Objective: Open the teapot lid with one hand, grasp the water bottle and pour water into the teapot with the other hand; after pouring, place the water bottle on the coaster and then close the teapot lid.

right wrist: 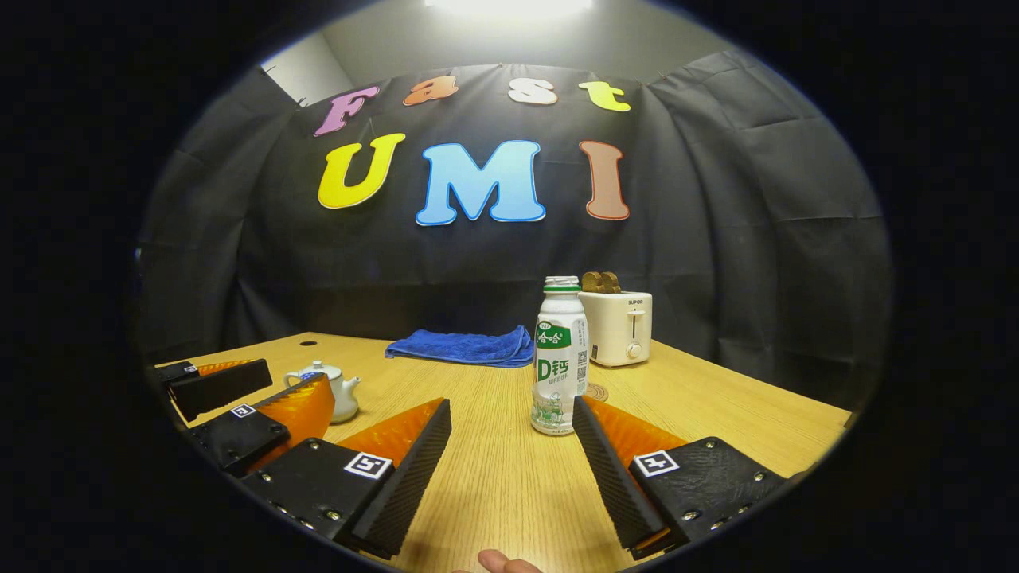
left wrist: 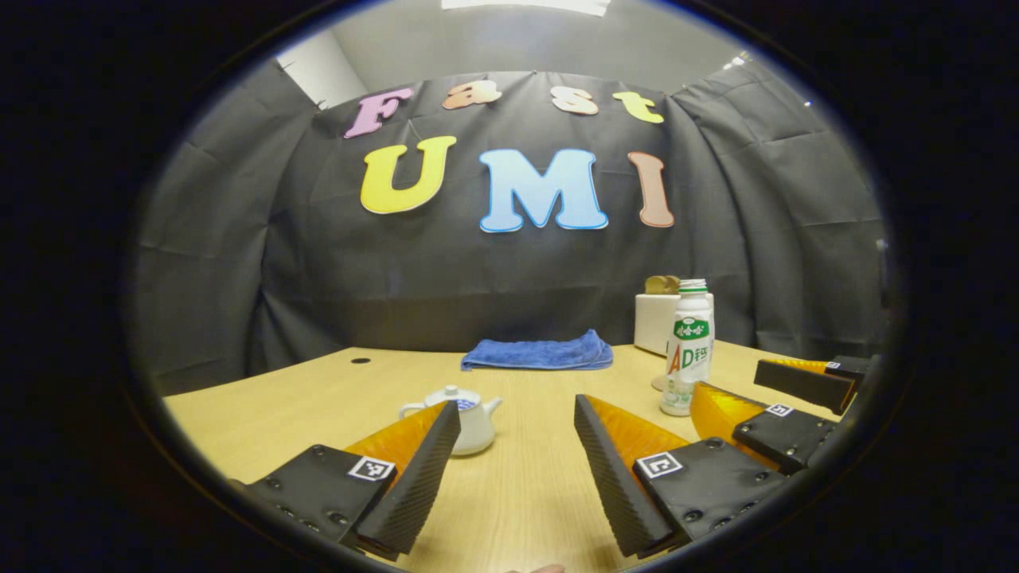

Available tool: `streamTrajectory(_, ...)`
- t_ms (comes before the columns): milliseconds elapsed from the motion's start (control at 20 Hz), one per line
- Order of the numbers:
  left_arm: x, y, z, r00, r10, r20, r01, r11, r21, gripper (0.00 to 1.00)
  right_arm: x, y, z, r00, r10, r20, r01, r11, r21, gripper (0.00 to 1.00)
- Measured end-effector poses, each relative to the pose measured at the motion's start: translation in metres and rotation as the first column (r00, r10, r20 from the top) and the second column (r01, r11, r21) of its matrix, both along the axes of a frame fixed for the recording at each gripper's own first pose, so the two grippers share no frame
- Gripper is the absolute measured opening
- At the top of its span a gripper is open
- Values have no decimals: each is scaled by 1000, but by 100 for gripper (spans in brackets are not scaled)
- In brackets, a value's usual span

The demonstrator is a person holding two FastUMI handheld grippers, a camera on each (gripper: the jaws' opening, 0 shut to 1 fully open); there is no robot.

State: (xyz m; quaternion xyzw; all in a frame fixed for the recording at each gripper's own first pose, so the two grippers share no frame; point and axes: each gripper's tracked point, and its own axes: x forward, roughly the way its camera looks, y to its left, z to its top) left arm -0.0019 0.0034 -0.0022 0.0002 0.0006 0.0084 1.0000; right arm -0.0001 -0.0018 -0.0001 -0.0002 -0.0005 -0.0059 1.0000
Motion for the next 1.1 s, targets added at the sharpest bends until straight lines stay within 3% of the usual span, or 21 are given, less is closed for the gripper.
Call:
streamTrajectory(250,20,31,-7,1000,13,-24,-13,1000,-3,100,10,0,-1,1000,23,-13,-23,999,27,95)
streamTrajectory(650,92,82,-8,995,66,-71,-65,998,11,100,20,-10,5,1000,23,-12,-23,998,50,95)
streamTrajectory(1100,145,97,-29,988,69,-137,-69,998,1,100,19,-22,15,1000,7,2,-7,999,48,95)
